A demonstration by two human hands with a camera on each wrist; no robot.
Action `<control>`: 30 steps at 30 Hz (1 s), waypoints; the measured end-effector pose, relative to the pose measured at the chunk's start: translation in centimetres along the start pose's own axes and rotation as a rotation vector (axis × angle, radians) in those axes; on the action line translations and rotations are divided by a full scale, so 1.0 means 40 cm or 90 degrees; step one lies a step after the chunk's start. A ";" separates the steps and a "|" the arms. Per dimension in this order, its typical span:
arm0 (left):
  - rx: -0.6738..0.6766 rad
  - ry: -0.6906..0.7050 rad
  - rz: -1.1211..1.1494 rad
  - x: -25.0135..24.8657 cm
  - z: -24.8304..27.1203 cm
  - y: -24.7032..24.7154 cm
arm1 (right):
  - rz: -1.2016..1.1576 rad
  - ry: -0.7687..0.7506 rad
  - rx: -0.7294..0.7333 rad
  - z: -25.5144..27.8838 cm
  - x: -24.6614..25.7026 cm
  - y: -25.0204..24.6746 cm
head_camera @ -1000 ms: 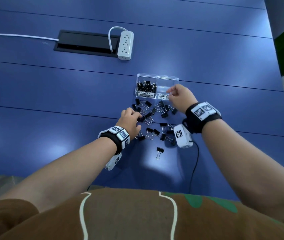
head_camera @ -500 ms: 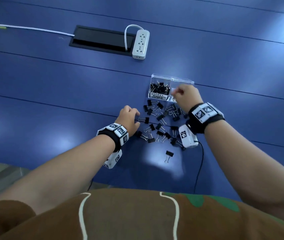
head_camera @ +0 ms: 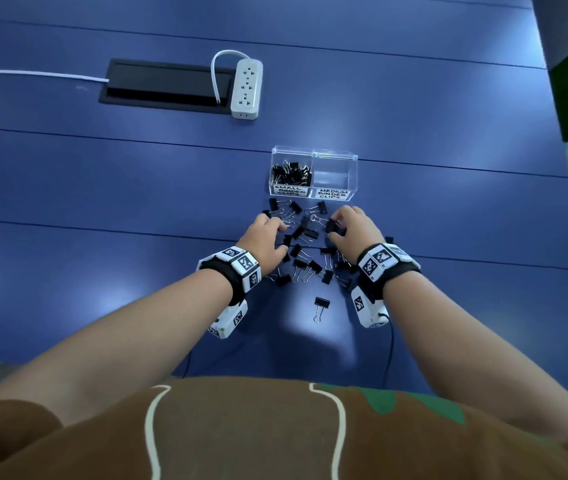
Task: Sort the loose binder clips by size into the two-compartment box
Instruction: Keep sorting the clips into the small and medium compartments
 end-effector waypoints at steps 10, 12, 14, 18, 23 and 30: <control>-0.040 0.081 0.005 0.030 0.019 -0.009 | -0.135 0.045 -0.031 0.050 -0.132 -0.084; -0.044 0.077 -0.008 0.045 0.026 -0.016 | -0.137 0.089 -0.087 0.061 -0.172 -0.101; -0.047 0.057 -0.012 0.059 0.032 -0.023 | -0.119 0.120 -0.098 0.073 -0.202 -0.101; -0.023 0.034 -0.030 0.063 0.044 -0.029 | -0.052 0.083 -0.044 0.092 -0.207 -0.061; -0.029 0.031 -0.054 0.031 0.050 -0.022 | -0.019 0.060 -0.041 0.096 -0.163 -0.028; -0.004 0.173 -0.143 -0.064 0.064 0.036 | -0.071 0.038 -0.040 0.135 -0.124 -0.002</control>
Point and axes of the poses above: each hand's wrist, its own z-axis away from the middle knuckle, its own y-axis out of the palm, x = y × z, the point moved 1 cm from there along -z, towards the middle knuckle, and after that the axes turned 7 degrees about x, right-handed, at the moved point
